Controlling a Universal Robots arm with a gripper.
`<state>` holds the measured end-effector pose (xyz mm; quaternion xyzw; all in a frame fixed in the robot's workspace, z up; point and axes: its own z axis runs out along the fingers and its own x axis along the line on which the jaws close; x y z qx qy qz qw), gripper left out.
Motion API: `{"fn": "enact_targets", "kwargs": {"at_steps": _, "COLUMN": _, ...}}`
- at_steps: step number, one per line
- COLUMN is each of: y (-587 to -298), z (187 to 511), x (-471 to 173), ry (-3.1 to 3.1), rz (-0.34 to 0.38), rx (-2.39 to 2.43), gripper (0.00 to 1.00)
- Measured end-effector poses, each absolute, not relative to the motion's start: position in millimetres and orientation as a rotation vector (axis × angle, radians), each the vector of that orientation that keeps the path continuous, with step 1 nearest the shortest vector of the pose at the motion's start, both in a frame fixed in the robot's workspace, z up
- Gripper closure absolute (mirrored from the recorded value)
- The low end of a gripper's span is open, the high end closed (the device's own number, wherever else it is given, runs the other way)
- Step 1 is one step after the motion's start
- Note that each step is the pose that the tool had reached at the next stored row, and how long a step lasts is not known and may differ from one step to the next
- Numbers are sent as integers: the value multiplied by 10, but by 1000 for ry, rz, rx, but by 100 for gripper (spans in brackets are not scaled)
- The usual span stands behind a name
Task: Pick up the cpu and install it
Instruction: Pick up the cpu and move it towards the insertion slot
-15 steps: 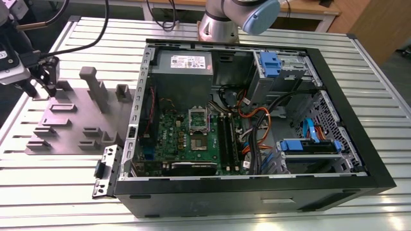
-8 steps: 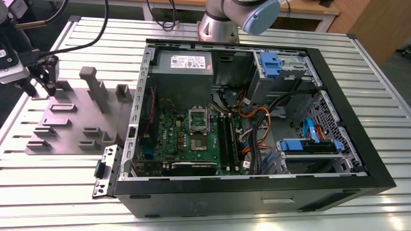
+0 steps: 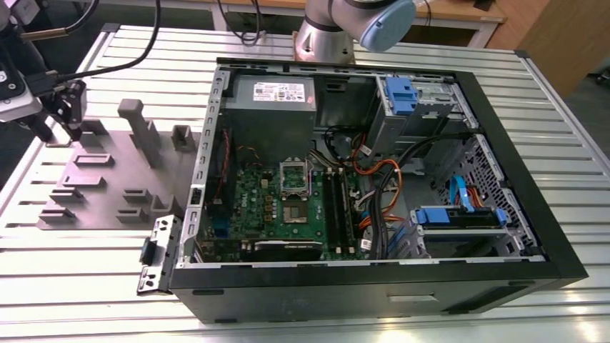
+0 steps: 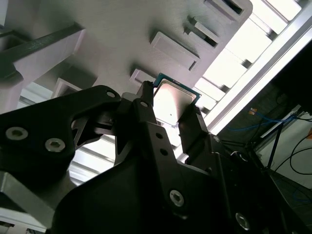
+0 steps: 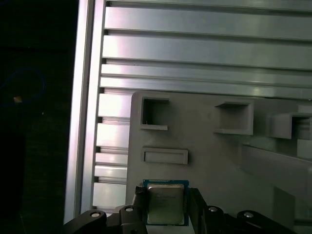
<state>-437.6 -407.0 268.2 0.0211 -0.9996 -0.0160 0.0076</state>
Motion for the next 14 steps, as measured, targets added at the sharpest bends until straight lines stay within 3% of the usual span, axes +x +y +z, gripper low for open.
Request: {"fn": "enact_targets", "kwargs": {"at_steps": 14, "y": -4070, "z": 2731, "x": -4376, "ry": -3125, "rz": -50, "rx": 66, "gripper": 55}}
